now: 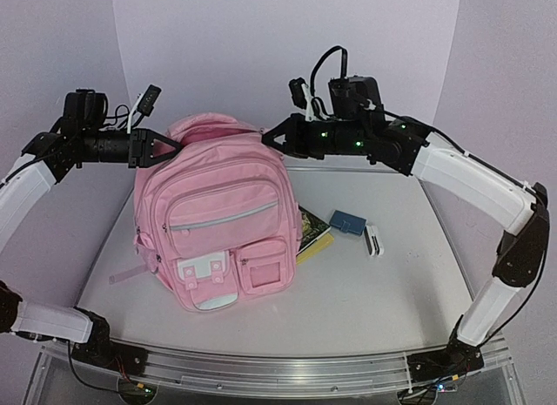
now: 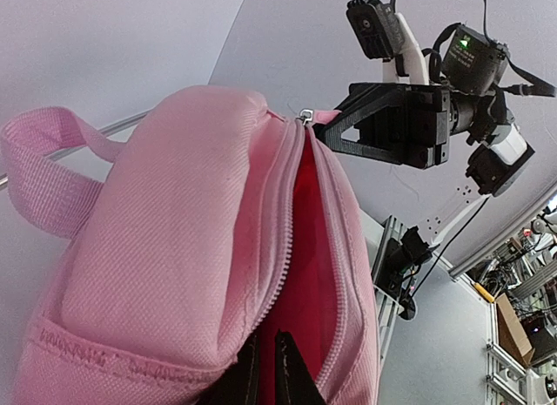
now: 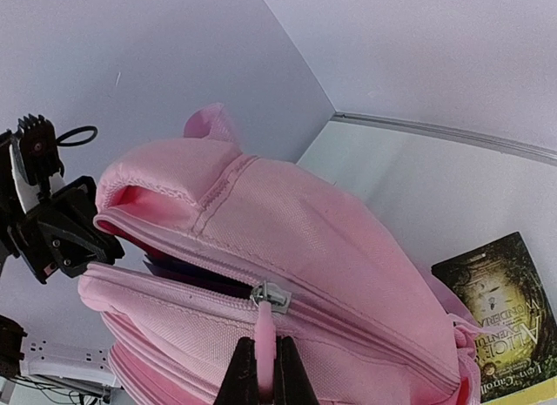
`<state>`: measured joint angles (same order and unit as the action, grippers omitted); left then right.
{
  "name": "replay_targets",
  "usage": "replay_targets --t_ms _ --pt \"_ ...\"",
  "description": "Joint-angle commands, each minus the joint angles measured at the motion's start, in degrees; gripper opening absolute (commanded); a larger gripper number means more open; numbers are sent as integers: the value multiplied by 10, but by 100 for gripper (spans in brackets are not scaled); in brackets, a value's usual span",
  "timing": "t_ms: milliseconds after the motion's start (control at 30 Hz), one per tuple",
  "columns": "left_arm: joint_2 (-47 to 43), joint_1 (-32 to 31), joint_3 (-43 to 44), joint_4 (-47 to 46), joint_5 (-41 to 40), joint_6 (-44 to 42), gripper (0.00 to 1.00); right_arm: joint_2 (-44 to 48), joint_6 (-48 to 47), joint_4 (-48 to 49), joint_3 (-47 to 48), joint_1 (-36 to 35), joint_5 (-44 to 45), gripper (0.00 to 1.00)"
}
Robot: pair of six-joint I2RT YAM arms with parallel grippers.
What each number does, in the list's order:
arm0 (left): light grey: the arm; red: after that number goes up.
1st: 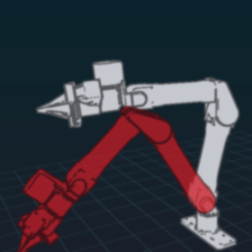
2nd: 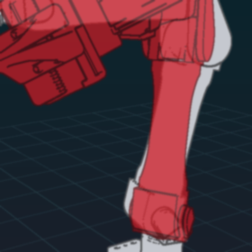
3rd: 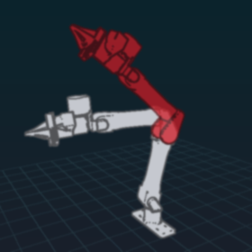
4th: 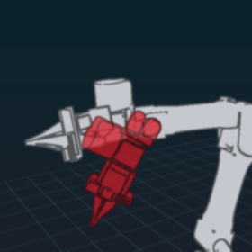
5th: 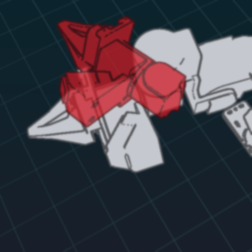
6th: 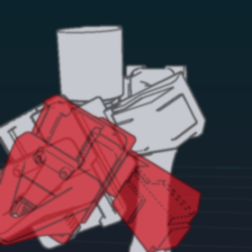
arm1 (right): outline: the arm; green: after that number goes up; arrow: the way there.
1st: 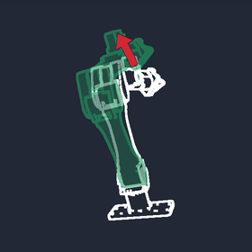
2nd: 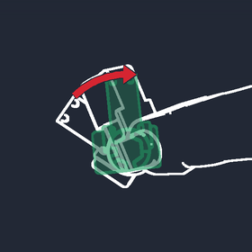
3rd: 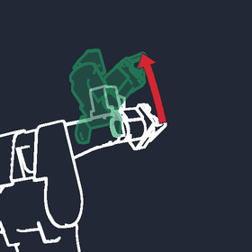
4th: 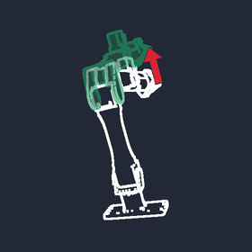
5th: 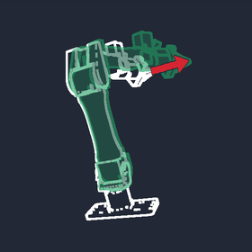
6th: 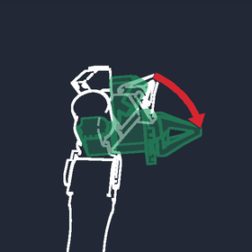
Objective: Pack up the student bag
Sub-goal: Zip the student bag at the center of the board.
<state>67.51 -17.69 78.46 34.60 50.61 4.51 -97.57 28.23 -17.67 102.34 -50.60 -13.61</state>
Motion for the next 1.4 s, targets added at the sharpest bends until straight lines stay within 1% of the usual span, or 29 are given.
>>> replay_targets --t_ms 0,100,300,400,433,467,533,567,600,667,767,933,1000,1067,1233,1367 --pt "3 -1 29 -40 32 6 7 -19 -43 8 91 -40 1 0" --pt "7 -1 31 -41 35 8 6 -48 -50 -4 133 -69 16 0" --pt "7 -1 31 -43 28 11 3 -108 -46 -6 216 -106 9 0" --pt "7 -1 31 -44 24 14 4 -138 -39 -6 246 -118 6 0" --pt "6 -1 32 -43 20 15 6 -146 -35 -6 252 -121 7 0" --pt "3 -1 34 -37 14 15 10 -150 -32 -6 253 -122 14 0" --pt "-7 -1 40 -22 -7 11 28 -145 -26 -6 238 -122 59 0" --pt "-14 -1 42 -14 -30 8 40 -138 -24 -6 226 -122 86 0" --pt "-22 -1 44 -4 -50 4 47 -129 -23 -6 212 -121 114 0" --pt "-37 -1 49 25 -86 -10 58 -111 -22 -5 182 -119 161 0" --pt "-57 0 59 73 -139 -33 68 -91 -17 -5 155 -110 174 0" --pt "-85 2 59 122 -227 -62 80 -78 -17 -5 134 -104 170 0" --pt "-89 5 54 130 -270 -65 83 -77 -17 -4 132 -103 166 0" --pt "-87 11 49 136 -297 -65 84 -77 -16 -4 132 -104 160 0" --pt "-82 35 25 113 -262 -54 80 -73 -17 -4 129 -103 155 0" --pt "-78 57 10 100 -256 -53 72 -66 -18 -4 125 -104 153 0"
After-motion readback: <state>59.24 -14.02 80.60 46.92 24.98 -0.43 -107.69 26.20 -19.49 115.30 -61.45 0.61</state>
